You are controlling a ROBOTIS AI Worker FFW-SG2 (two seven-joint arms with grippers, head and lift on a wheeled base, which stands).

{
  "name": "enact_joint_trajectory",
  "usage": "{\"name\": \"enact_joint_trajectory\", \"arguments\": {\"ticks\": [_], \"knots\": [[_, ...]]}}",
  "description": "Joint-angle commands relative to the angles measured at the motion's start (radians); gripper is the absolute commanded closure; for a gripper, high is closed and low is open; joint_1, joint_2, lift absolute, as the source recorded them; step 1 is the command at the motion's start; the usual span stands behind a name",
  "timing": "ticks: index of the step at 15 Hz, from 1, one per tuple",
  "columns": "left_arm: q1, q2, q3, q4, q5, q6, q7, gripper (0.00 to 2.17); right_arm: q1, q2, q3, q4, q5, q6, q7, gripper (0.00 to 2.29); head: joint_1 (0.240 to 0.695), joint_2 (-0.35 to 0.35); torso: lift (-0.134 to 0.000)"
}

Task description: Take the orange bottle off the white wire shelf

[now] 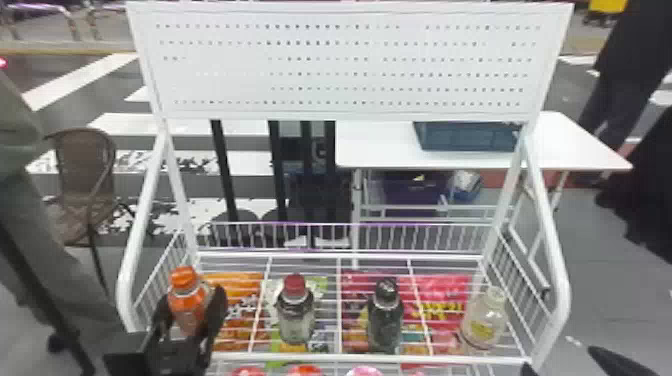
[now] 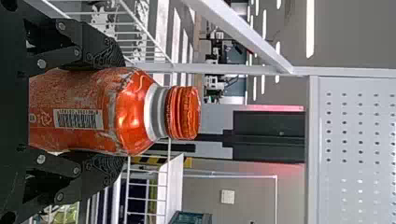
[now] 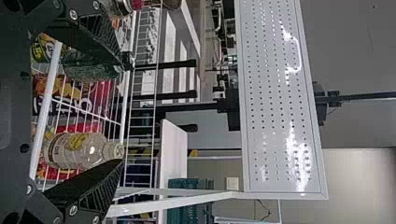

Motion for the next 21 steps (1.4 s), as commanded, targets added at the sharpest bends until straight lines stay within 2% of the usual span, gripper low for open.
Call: {"name": "enact_joint_trajectory", "arguments": {"ticks": [1, 7, 9, 12, 14, 21], "knots": [[0.077, 0.014, 0.026, -0.145, -0.003, 0.089, 0.012, 0.89, 0.0, 0.0, 0.002, 0.0, 0.002, 0.0, 0.0, 0.16, 0.499, 0.0, 0.0], [0.304, 0.032, 0.106, -0.499, -0.018, 0.221, 0.015, 0.89, -0.006, 0.0, 0.011, 0.003, 0.011, 0.0, 0.002, 0.16, 0.499, 0.0, 0.0], [0.381, 0.031, 0.123, -0.589, -0.063, 0.227, 0.015, 0.89, -0.006, -0.002, 0.012, 0.003, 0.012, 0.0, 0.002, 0.16, 0.499, 0.0, 0.0], [0.512, 0.02, 0.156, -0.735, -0.091, 0.264, 0.006, 0.89, -0.01, -0.002, 0.017, 0.009, 0.012, 0.0, 0.002, 0.16, 0.499, 0.0, 0.0], [0.562, 0.012, 0.159, -0.777, -0.115, 0.261, 0.009, 0.89, -0.014, -0.002, 0.02, 0.012, 0.012, 0.0, 0.002, 0.16, 0.499, 0.0, 0.0], [0.57, 0.008, 0.161, -0.787, -0.109, 0.255, 0.012, 0.89, -0.007, 0.0, 0.026, 0.005, 0.015, 0.0, 0.014, 0.16, 0.499, 0.0, 0.0]]}}
